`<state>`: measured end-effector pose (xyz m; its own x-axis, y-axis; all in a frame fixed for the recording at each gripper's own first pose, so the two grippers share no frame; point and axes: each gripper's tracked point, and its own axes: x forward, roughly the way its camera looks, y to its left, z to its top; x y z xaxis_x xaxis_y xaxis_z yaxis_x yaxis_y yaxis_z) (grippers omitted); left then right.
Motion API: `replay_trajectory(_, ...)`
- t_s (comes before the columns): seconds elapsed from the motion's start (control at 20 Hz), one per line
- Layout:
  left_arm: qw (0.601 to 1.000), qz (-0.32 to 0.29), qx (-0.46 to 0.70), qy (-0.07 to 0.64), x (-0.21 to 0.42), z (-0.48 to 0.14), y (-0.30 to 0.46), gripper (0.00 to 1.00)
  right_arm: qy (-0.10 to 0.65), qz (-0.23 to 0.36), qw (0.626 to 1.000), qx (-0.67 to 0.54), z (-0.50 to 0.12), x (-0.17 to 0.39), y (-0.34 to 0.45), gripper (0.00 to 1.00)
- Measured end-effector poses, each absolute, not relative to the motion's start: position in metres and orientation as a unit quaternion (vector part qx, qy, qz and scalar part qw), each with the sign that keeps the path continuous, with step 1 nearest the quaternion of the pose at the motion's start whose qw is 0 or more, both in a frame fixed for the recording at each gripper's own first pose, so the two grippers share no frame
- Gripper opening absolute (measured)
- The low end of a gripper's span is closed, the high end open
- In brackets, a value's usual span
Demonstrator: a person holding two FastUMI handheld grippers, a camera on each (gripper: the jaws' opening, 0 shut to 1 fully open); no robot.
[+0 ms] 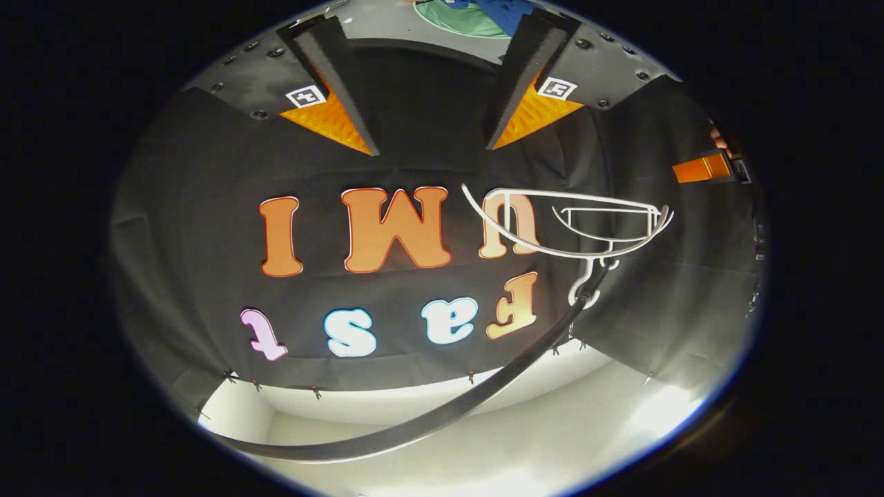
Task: Grasp the clothes on the hanger with both hands and then place them into the laundry hamper below.
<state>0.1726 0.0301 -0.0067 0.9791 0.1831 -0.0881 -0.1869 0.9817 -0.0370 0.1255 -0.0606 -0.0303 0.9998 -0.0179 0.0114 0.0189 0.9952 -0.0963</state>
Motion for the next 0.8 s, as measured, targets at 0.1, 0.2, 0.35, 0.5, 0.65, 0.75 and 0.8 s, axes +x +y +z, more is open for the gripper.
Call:
replay_trajectory(0.1, 0.995, 0.092, -0.013, 0.04, 0.174, -0.004, 0.028, 0.93, -0.004, -0.015, 0.999, -0.039, -0.03, 0.127, -0.07, 0.96)
replay_trajectory(0.2, 0.995, 0.088, -0.004, 0.036, 0.176, -0.001, 0.024, 0.88, -0.002, -0.02, 0.999, -0.032, -0.032, 0.128, -0.075, 0.96)
replay_trajectory(0.35, 0.996, 0.082, 0.0, 0.029, 0.18, 0.003, 0.02, 0.93, 0.001, -0.028, 0.999, -0.033, -0.034, 0.129, -0.084, 0.96)
replay_trajectory(0.5, 0.997, 0.075, 0.001, 0.027, 0.183, 0.004, 0.015, 0.88, -0.005, -0.035, 0.999, -0.032, -0.031, 0.128, -0.09, 0.96)
replay_trajectory(0.65, 0.997, 0.074, 0.005, 0.024, 0.182, 0.007, 0.014, 0.9, -0.009, -0.037, 0.999, -0.031, -0.029, 0.125, -0.091, 0.96)
replay_trajectory(0.75, 0.997, 0.069, 0.005, 0.025, 0.181, 0.007, 0.011, 0.88, -0.01, -0.035, 0.999, -0.03, -0.029, 0.123, -0.09, 0.96)
replay_trajectory(0.8, 0.997, 0.069, 0.005, 0.026, 0.181, 0.006, 0.01, 0.93, -0.01, -0.034, 0.999, -0.03, -0.03, 0.124, -0.089, 0.96)
